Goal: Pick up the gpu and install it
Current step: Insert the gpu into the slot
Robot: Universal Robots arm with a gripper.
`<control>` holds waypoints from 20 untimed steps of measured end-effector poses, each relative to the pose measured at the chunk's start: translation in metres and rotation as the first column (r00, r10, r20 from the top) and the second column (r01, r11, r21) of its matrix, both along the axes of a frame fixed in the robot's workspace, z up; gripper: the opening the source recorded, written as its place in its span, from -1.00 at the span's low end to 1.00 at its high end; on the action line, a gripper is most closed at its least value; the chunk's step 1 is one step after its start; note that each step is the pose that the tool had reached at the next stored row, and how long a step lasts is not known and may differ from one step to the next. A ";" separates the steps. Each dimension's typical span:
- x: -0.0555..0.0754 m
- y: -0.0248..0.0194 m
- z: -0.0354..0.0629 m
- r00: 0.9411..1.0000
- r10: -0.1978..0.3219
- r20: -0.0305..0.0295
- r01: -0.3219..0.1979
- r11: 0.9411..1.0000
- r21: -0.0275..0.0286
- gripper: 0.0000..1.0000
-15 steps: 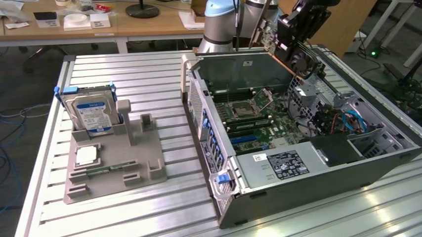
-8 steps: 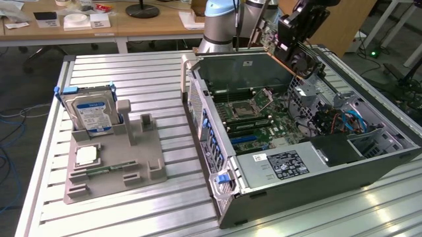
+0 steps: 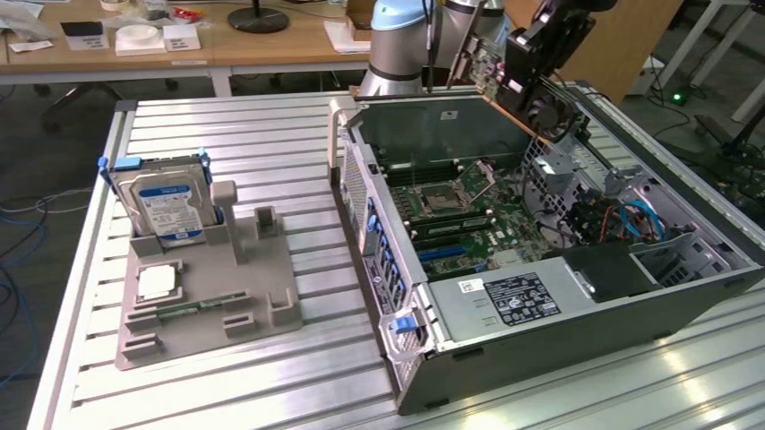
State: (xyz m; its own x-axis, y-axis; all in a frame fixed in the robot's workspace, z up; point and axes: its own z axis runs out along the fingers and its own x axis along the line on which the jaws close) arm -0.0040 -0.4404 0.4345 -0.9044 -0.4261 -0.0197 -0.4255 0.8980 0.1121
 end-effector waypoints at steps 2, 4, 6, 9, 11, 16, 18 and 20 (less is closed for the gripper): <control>0.000 0.0000 0.0000 1.000 0.013 0.000 -0.013 1.000 0.000 -0.44; 0.000 0.0000 0.0000 1.000 0.025 0.000 -0.025 1.000 0.000 -0.44; 0.000 0.0000 0.0000 0.999 0.038 0.000 -0.038 0.999 0.000 -0.44; 0.000 0.0000 0.0000 0.998 0.057 0.000 -0.057 0.998 0.000 -0.44; 0.000 0.0000 0.0000 0.998 0.069 0.000 -0.069 0.998 0.000 -0.44; 0.000 0.0000 0.0000 0.995 0.103 0.000 -0.103 0.995 0.000 -0.44; 0.000 0.0000 0.0000 0.993 0.116 0.000 -0.116 0.993 0.000 -0.44; 0.000 0.0000 0.0000 0.992 0.129 0.000 -0.129 0.992 0.000 -0.44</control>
